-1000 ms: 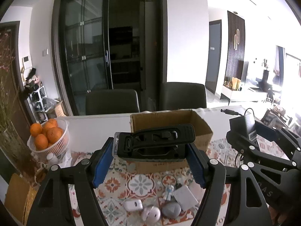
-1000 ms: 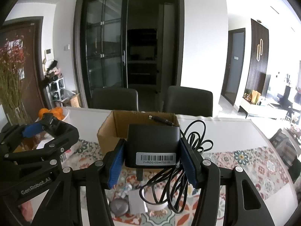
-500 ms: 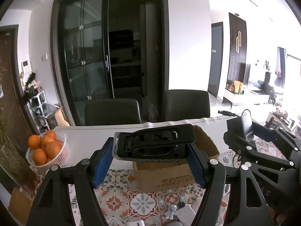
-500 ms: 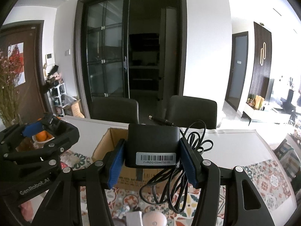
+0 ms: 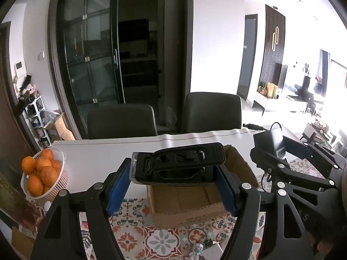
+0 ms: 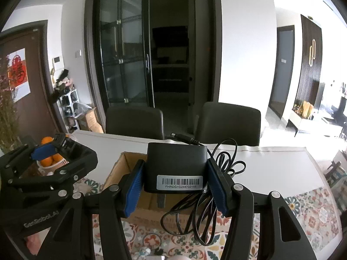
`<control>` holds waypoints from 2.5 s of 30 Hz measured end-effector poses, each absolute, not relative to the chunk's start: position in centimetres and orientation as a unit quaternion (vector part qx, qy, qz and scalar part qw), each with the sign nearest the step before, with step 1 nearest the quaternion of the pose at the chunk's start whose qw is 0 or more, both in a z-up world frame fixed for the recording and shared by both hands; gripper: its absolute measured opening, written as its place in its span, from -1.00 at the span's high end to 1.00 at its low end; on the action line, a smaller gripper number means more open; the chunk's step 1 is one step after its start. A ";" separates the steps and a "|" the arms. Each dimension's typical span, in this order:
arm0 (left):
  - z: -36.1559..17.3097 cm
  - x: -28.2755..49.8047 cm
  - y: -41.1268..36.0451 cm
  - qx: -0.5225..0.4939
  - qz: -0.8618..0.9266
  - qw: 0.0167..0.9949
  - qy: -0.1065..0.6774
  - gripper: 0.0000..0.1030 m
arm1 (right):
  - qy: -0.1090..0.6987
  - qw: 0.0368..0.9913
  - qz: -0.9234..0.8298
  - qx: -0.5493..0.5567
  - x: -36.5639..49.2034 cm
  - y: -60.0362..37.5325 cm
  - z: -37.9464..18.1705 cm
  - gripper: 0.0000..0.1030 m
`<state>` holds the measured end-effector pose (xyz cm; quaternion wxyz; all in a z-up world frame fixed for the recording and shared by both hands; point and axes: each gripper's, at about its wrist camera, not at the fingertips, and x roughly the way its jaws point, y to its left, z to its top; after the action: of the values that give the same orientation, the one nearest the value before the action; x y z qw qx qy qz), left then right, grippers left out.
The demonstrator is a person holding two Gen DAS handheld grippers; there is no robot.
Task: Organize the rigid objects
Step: 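Lift both held items and carry them toward the cardboard box, then lower both items into the box and open both tools, then withdraw both tools from the box back toward the remaining objects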
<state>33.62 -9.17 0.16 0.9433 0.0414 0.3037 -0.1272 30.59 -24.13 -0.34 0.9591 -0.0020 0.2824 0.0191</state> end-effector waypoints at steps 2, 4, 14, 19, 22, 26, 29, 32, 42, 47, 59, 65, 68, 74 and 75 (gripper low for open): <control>0.0 34.6 -9.5 0.047 -0.126 0.940 0.313 -0.41 | 0.292 0.956 0.020 0.001 31.8 -24.4 -0.7 -0.11; -0.4 35.3 -9.4 0.048 -0.129 0.937 0.322 -0.41 | 0.301 0.953 0.023 0.000 33.1 -24.6 -0.9 -0.11; -3.8 39.1 -10.9 0.082 -0.137 0.912 0.377 -0.41 | 0.352 0.934 0.060 -0.002 38.7 -25.2 -3.8 -0.11; -6.1 40.4 -11.4 0.090 -0.146 0.898 0.406 -0.41 | 0.386 0.919 0.078 0.013 40.6 -25.6 -6.6 -0.11; -7.5 40.9 -11.5 0.102 -0.150 0.891 0.417 -0.41 | 0.406 0.909 0.085 0.023 41.6 -25.8 -8.4 -0.11; -9.2 41.8 -12.2 0.119 -0.158 0.878 0.436 -0.41 | 0.436 0.895 0.089 0.018 42.7 -25.5 -10.5 -0.11; -10.2 42.2 -12.7 0.131 -0.162 0.871 0.445 -0.41 | 0.454 0.886 0.091 0.017 43.2 -25.8 -11.8 -0.11; -11.1 42.5 -13.2 0.148 -0.169 0.862 0.454 -0.41 | 0.473 0.876 0.093 0.013 43.7 -26.0 -13.1 -0.11; -13.1 43.2 -14.3 0.192 -0.176 0.841 0.475 -0.40 | 0.499 0.861 0.083 -0.062 44.0 -25.5 -14.7 -0.12; -13.0 43.5 -14.4 0.188 -0.161 0.841 0.480 -0.52 | 0.500 0.860 0.080 -0.061 44.0 -25.8 -14.7 -0.16; -11.2 42.6 -13.7 0.146 -0.144 0.853 0.480 -0.73 | 0.486 0.871 0.058 -0.050 43.1 -26.7 -13.1 -0.22; -8.9 40.7 -12.9 0.118 -0.124 0.869 0.463 -0.90 | 0.461 0.886 0.027 -0.042 41.2 -27.2 -10.5 -0.30; -7.6 39.3 -12.4 0.107 -0.113 0.878 0.453 -0.93 | 0.442 0.896 0.017 -0.029 39.6 -27.3 -8.9 -0.32; -5.2 36.4 -11.5 0.102 -0.080 0.895 0.427 -0.95 | 0.411 0.911 -0.009 -0.014 36.6 -27.3 -6.3 -0.36; -4.9 35.7 -11.2 0.102 -0.075 0.898 0.421 -0.97 | 0.406 0.914 -0.014 -0.015 36.0 -27.2 -6.0 -0.36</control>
<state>35.71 -11.20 -4.91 0.8982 0.1019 0.4209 -0.0751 36.03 -27.22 -6.01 0.9136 -0.0150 0.4060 -0.0140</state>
